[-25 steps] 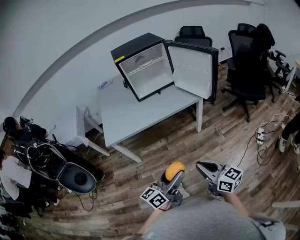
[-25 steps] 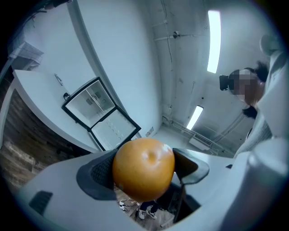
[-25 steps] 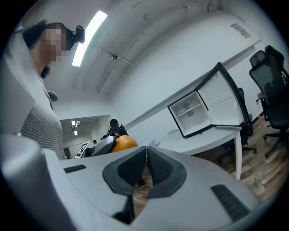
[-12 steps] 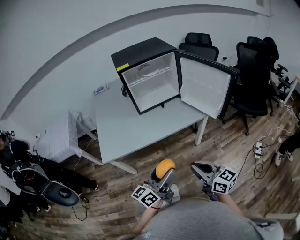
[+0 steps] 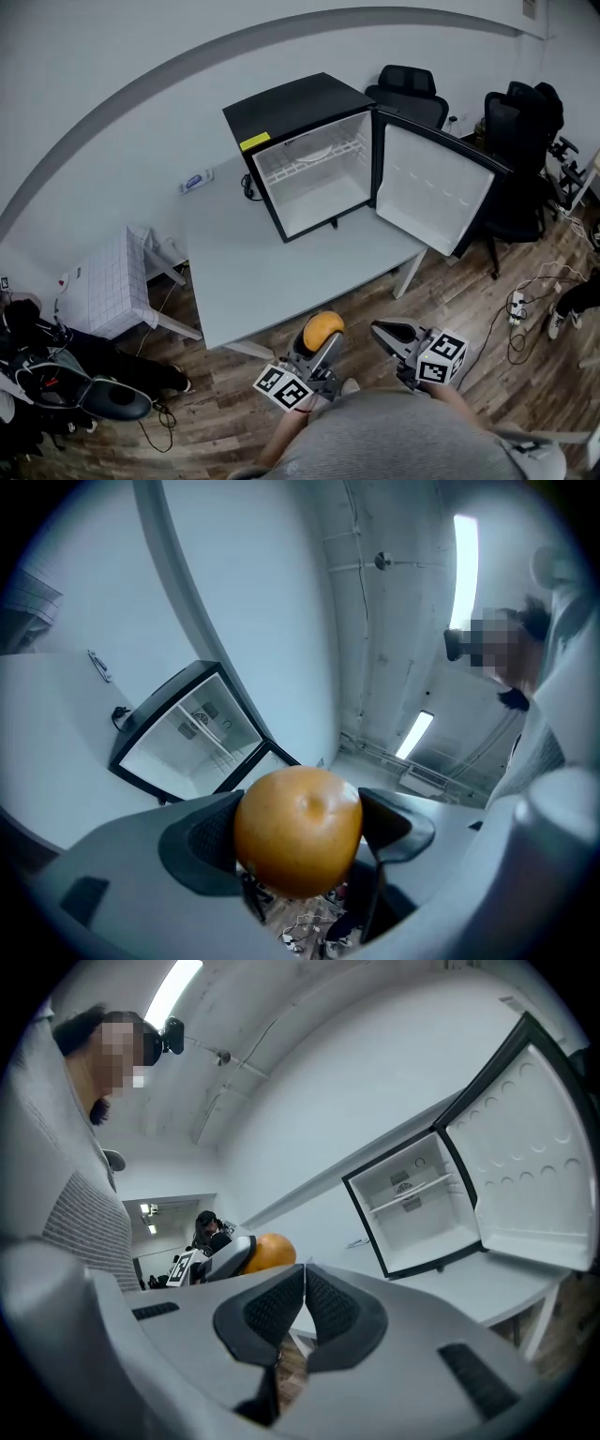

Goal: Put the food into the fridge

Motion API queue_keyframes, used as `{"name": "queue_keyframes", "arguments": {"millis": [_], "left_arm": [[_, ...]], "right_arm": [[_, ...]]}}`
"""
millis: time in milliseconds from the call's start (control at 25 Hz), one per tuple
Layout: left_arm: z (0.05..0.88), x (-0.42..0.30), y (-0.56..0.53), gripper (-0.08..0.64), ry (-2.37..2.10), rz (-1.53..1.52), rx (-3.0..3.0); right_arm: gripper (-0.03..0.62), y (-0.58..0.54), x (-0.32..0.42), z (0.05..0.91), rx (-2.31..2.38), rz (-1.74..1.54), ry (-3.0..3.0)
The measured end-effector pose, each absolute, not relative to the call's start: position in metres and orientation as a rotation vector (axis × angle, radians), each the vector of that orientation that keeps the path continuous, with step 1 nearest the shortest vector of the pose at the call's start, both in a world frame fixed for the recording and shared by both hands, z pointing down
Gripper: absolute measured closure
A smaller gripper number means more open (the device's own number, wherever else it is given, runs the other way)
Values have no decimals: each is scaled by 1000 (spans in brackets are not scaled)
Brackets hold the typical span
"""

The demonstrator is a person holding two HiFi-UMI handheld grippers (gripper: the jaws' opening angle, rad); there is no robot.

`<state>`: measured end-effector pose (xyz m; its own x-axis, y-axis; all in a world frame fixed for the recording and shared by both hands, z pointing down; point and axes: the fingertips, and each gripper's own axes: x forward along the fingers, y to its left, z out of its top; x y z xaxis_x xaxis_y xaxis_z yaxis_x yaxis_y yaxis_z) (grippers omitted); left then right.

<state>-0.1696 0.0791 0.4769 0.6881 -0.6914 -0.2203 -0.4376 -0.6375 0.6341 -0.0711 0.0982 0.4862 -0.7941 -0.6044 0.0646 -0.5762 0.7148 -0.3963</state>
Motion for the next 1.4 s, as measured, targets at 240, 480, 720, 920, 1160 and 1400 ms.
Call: {"name": "queue_keyframes", "arguments": {"millis": [240, 480, 720, 920, 1160, 1400], "left_arm": [[485, -176, 47, 172, -843, -605, 2344], [496, -171, 16, 172, -868, -595, 2314], [490, -161, -25, 172, -945, -609, 2289], [477, -139, -72, 172, -1013, -609, 2309], [465, -104, -124, 172, -1086, -669, 2306], [468, -76, -146, 172, -1097, -656, 2302]], "right_arm": [[579, 69, -74, 498, -1017, -672, 2876], [579, 35, -70, 507, -982, -715, 2897], [579, -25, -70, 502, -840, -713, 2926], [578, -83, -49, 484, -742, -668, 2936], [578, -133, -11, 480, -675, -664, 2944], [579, -160, 11, 482, -656, -667, 2946]]}}
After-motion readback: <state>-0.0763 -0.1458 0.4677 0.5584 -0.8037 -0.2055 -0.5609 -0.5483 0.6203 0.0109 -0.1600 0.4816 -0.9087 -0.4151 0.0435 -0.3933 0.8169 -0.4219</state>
